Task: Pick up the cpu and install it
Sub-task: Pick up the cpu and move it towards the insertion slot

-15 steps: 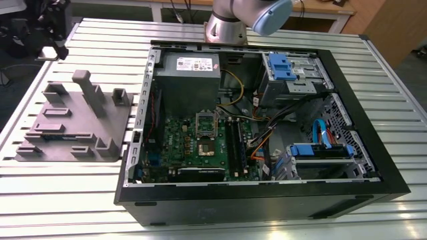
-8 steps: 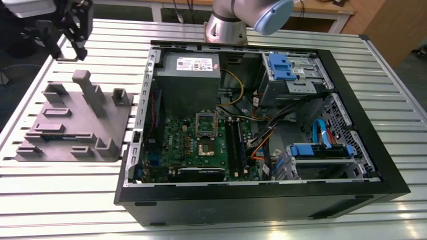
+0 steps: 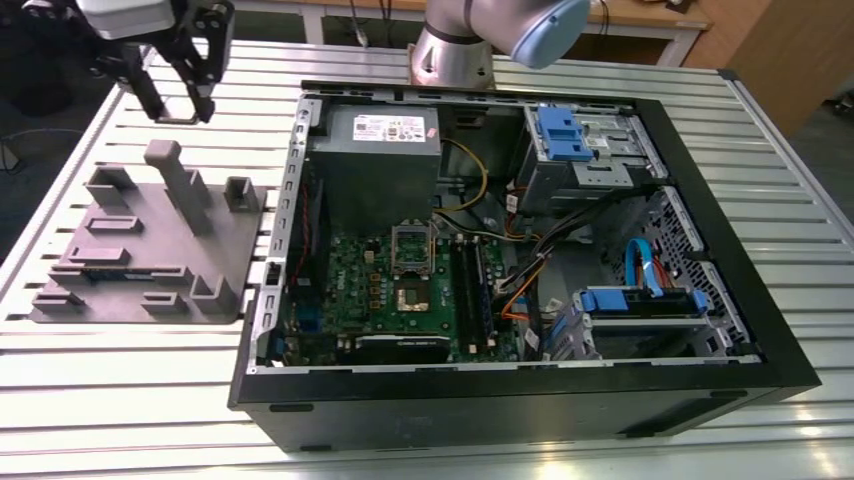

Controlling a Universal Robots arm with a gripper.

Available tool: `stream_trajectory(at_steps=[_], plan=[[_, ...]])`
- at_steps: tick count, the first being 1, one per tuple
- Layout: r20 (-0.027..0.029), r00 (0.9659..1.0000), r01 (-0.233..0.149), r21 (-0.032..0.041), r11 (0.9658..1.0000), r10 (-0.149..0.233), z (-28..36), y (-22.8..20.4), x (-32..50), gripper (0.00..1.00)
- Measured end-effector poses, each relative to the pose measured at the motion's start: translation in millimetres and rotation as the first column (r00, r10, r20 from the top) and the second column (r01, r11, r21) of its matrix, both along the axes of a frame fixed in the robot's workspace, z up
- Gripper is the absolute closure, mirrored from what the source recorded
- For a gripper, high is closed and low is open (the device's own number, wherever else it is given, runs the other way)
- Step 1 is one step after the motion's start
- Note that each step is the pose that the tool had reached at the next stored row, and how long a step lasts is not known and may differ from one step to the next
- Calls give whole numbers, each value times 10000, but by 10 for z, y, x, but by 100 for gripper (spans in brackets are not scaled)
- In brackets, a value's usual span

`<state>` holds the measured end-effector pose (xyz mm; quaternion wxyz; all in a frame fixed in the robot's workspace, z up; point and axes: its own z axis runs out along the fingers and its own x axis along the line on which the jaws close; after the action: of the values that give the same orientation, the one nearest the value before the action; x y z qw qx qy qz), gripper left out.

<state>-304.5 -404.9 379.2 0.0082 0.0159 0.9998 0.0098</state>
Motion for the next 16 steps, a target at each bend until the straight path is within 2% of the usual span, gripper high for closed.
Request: stream_trajectory(at_steps=[8,16], plan=[[-1,10000,0,0,10000,0,-1,1,249,53],[0,10000,0,0,10000,0,-3,2,552,53]])
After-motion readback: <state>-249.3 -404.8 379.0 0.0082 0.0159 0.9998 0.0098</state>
